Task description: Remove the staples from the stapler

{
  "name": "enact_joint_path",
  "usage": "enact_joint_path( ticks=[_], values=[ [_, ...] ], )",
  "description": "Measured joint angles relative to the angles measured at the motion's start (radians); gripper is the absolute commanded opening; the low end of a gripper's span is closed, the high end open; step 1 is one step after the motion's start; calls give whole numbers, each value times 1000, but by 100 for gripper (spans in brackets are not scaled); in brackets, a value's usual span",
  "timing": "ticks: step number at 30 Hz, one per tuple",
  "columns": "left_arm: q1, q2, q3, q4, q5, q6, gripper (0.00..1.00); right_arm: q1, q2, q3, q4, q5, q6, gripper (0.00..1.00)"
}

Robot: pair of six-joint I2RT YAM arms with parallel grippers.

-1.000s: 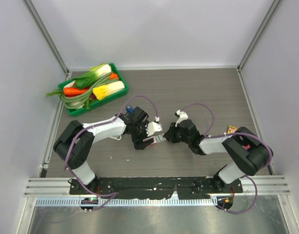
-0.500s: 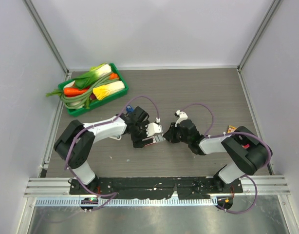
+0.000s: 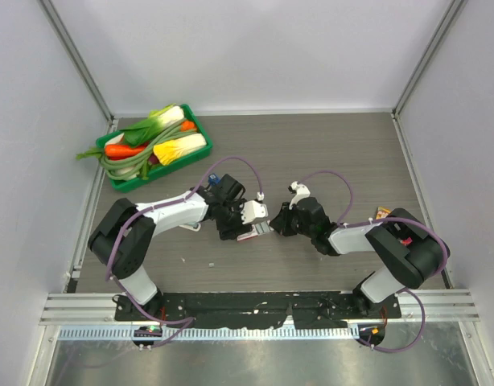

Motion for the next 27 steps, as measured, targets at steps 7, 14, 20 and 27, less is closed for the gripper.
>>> enact_joint_path(
  ticks=[7, 14, 20, 27],
  values=[
    [-10, 20, 2, 33, -13, -43, 55, 0, 7, 0, 11, -11, 0, 11],
    [-19, 42, 25, 48, -37, -85, 56, -3, 15, 0, 22, -26, 0, 11],
    [-30, 53, 39, 57, -47, -95, 56, -4, 17, 0, 24, -40, 0, 11],
    [-52, 82, 72, 58, -49, -113, 56, -5, 39, 8, 46, -75, 0, 10]
  ],
)
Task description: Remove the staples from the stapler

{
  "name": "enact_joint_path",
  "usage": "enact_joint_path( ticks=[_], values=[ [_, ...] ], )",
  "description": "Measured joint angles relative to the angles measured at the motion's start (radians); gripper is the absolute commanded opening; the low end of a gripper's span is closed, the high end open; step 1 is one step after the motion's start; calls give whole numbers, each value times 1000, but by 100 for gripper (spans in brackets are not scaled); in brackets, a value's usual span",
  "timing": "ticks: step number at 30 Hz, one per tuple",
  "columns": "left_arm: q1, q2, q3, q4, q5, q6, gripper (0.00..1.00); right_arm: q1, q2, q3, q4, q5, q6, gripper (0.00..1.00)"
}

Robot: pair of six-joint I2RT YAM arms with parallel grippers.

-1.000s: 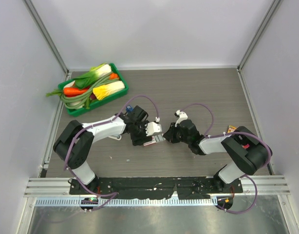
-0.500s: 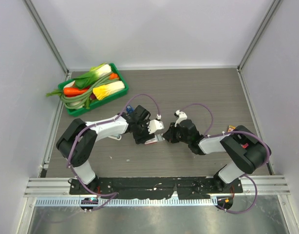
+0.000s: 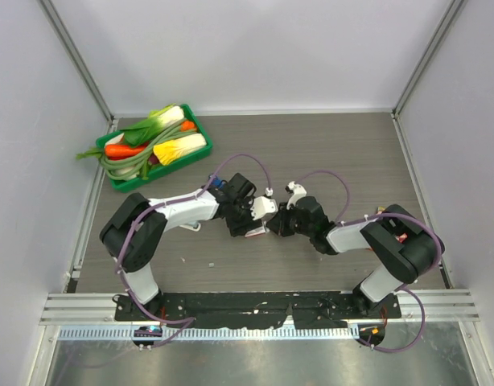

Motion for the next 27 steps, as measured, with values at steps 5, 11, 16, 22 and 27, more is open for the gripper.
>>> enact_joint_path(
  ticks=[5, 11, 16, 22, 27],
  values=[
    [-22, 23, 30, -5, -3, -6, 56, -2, 11, 6, 7, -20, 2, 12],
    [-36, 51, 69, -35, -7, -8, 56, -13, 19, 8, 21, -29, 2, 24],
    [-37, 68, 92, -51, -6, -11, 56, -26, 20, 8, 41, -32, 16, 40],
    [-38, 69, 95, -54, -3, -6, 59, -36, 9, -1, 51, -29, 32, 48],
    [-44, 61, 95, -54, 5, -11, 64, -40, -36, -22, 17, -13, 37, 51]
  ],
)
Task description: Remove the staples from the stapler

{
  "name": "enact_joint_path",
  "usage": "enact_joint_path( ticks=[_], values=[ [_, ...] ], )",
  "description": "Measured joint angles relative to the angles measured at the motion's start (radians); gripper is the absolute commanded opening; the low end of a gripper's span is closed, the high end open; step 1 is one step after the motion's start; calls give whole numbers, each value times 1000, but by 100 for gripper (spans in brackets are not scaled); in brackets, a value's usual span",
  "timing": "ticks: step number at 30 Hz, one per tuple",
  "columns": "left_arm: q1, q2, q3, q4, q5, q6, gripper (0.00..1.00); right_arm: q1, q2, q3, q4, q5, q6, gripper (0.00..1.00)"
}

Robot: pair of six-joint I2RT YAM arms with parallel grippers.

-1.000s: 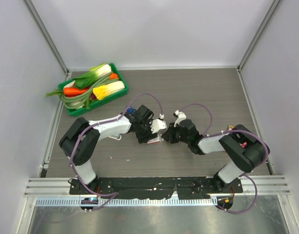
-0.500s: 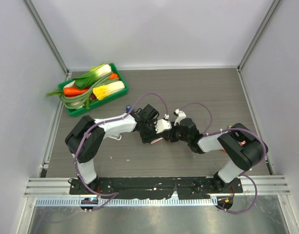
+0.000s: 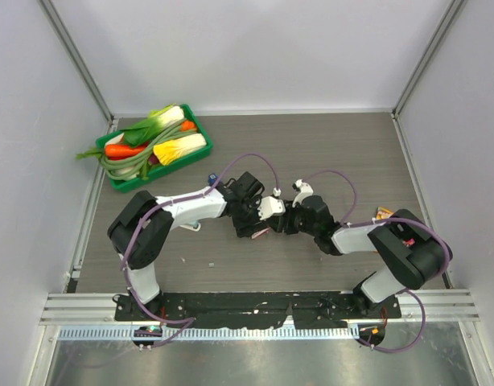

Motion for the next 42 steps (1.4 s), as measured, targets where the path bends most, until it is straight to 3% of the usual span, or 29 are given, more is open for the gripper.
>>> enact_joint_path(
  ticks=[5, 6, 8, 9, 12, 22, 26, 29, 33, 42],
  values=[
    [-2, -25, 0, -2, 6, -19, 64, 11, -64, 4, -116, 63, -8, 51],
    [-2, -31, 0, -2, 8, -21, 64, 13, -77, 5, -137, 75, -9, 47],
    [-2, -39, 1, -2, 8, -21, 64, 14, -106, 1, -179, 91, -10, 35],
    [-2, -41, 1, -2, 8, -21, 64, 14, -124, -5, -204, 98, -11, 20],
    [-2, -42, 1, -3, 8, -21, 64, 14, -166, -26, -256, 106, -11, 1],
    [-2, -42, 6, -12, 13, -23, 64, 14, -149, -31, -254, 65, -1, 3],
    [-3, -42, 39, -15, 26, -51, 63, 14, -117, -31, -203, 38, 18, 15],
    [-4, -35, 75, -10, 40, -72, 63, 14, -104, -31, -178, 18, 29, 30],
    [-15, -3, 95, 7, 42, -73, 62, 14, -103, -31, -157, -6, 34, 39],
    [-31, 47, 91, 11, 25, -69, 61, 14, -81, -36, -104, -30, 39, 41]
  ],
)
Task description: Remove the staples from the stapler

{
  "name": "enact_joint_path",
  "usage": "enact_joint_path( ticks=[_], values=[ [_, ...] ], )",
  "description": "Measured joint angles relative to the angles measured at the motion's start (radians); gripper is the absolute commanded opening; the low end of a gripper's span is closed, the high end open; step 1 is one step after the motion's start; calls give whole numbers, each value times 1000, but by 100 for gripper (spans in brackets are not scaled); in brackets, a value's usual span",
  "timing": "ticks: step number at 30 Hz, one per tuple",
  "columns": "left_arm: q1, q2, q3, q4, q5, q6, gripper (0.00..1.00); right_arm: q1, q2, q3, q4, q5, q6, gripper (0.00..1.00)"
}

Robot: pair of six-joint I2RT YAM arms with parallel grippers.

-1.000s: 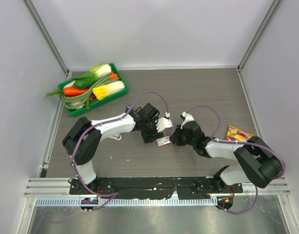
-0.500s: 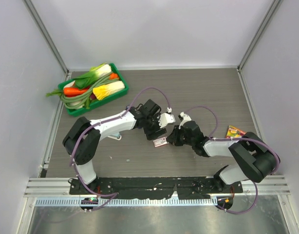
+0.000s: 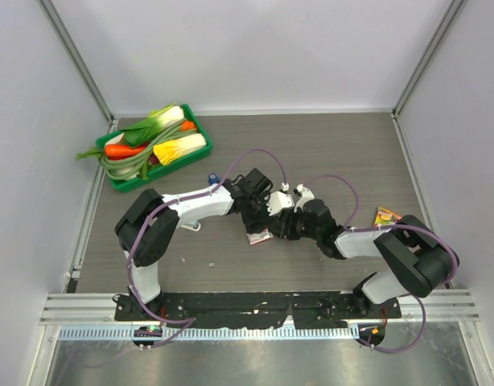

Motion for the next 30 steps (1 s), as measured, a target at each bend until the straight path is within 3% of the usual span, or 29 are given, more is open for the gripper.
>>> enact_joint_path(
  ticks=[7, 11, 18, 25, 30],
  values=[
    [-5, 0, 0, 1, -11, 1, 61, -1, 12, -28, 71, -3, 16, 40],
    [-11, 0, 0, 6, -12, 6, 61, -13, -32, -42, 25, -2, 17, 38],
    [-19, 0, -7, 5, -34, 8, 61, -37, -111, -72, -58, 11, 16, 31],
    [-13, -3, 38, -43, -45, 1, 67, -40, -64, -76, -4, -12, 28, 16],
    [11, -71, 81, -70, -42, 1, 69, -39, -26, -68, 34, -37, 37, 14]
  ],
)
